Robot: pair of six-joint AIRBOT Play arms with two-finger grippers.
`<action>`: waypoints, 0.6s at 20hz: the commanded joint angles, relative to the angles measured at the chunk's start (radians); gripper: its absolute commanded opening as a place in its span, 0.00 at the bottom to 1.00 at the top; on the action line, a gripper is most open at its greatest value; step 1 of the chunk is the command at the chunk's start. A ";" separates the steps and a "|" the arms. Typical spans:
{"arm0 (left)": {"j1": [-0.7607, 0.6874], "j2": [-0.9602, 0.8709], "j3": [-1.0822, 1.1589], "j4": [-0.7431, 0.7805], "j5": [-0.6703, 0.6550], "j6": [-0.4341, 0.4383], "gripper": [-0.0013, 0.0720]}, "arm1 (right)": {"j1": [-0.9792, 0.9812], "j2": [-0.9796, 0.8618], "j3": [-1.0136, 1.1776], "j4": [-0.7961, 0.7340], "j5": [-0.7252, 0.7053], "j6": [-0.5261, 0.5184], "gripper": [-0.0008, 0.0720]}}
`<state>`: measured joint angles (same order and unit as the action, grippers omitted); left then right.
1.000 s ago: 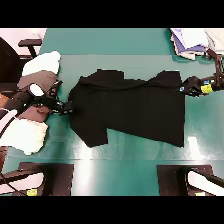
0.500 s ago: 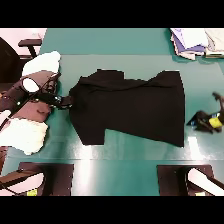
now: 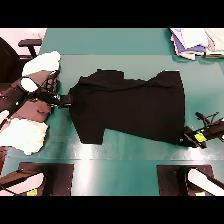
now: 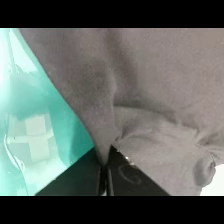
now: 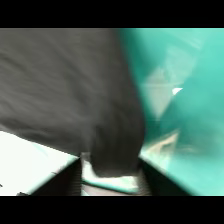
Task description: Fold the shirts.
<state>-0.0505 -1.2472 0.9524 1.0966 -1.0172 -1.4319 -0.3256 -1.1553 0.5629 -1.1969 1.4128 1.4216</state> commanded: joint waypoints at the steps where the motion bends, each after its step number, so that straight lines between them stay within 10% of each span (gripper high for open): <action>1: -0.001 0.008 0.001 0.006 -0.027 0.000 0.05 | 0.077 -0.029 -0.005 0.034 -0.062 -0.007 0.06; 12: -0.001 0.476 0.637 0.101 -0.061 -0.038 0.05 | 0.167 0.363 0.877 0.019 -0.054 0.018 0.04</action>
<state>-0.0525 -0.8600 1.3575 1.1790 -1.0763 -1.4452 -0.1677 -0.8764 1.1587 -1.1759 1.3834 1.4269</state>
